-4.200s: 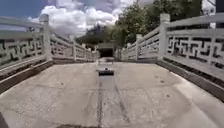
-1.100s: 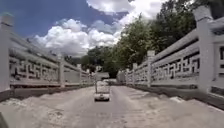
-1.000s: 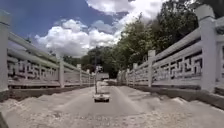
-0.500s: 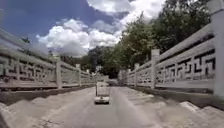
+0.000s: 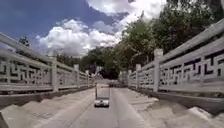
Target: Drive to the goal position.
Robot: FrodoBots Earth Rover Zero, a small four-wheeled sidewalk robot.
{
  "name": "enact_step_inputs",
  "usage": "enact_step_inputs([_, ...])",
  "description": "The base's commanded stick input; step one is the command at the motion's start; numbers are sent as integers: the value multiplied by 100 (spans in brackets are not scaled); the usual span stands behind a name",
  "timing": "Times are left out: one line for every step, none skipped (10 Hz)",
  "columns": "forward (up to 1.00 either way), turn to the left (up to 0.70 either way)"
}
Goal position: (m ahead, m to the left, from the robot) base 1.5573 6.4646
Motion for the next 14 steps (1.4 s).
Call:
enact_step_inputs([45, 27])
enact_step_inputs([45, 0])
enact_step_inputs([45, 0])
enact_step_inputs([45, 0])
enact_step_inputs([45, 0])
enact_step_inputs([45, 0])
enact_step_inputs([45, 0])
enact_step_inputs([45, 0])
enact_step_inputs([45, 0])
enact_step_inputs([45, 0])
enact_step_inputs([45, 0])
enact_step_inputs([45, 0])
enact_step_inputs([45, 0])
enact_step_inputs([45, 0])
